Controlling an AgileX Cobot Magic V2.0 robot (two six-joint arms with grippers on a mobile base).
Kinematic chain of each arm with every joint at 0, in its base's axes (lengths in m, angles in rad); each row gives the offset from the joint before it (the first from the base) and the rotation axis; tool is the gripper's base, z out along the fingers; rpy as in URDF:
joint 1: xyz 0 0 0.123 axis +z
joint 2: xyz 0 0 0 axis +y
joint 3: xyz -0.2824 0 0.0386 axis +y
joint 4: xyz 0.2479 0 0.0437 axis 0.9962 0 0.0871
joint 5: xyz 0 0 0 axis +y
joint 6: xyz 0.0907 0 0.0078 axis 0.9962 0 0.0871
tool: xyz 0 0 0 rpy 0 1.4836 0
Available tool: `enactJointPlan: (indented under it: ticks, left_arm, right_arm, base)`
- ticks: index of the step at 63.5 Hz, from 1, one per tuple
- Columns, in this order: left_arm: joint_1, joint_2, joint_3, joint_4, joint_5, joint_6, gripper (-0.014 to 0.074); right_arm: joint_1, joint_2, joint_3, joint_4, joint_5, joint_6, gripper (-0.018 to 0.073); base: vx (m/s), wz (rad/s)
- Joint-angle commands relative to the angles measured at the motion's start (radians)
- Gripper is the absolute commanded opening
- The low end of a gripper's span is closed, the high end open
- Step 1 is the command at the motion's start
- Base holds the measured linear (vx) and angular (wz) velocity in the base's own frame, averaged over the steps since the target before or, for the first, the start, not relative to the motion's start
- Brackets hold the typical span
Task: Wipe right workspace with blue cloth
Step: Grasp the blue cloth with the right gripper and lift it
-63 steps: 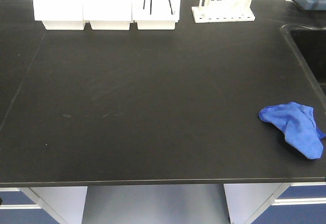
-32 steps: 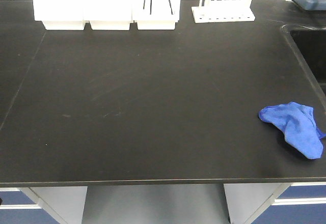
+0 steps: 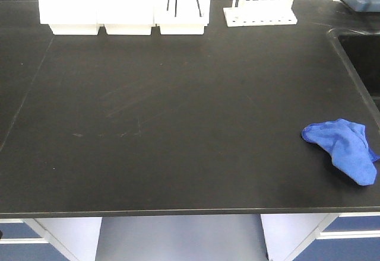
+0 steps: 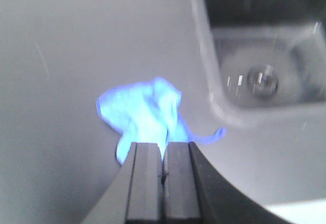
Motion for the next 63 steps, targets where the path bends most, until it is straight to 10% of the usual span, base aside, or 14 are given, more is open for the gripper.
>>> enactJointPlan:
  ticks: [1, 20, 63]
  left_arm:
    - [-0.004, -0.016, 0.030, 0.001, -0.079, -0.008, -0.0006]
    - [-0.004, -0.016, 0.030, 0.001, -0.079, -0.008, -0.0006]
    - [-0.004, -0.016, 0.030, 0.001, -0.079, -0.008, -0.0006]
  right_arm:
    - [-0.002, 0.028, -0.035, -0.013, -0.047, -0.009, 0.0293]
    - [-0.002, 0.203, -0.035, 0.016, -0.069, -0.009, 0.0661]
    - [-0.002, 0.706, -0.035, 0.041, -0.355, -0.025, 0.0568]
  base:
    - [0.00, 0.00]
    - [0.00, 0.00]
    - [0.00, 0.00]
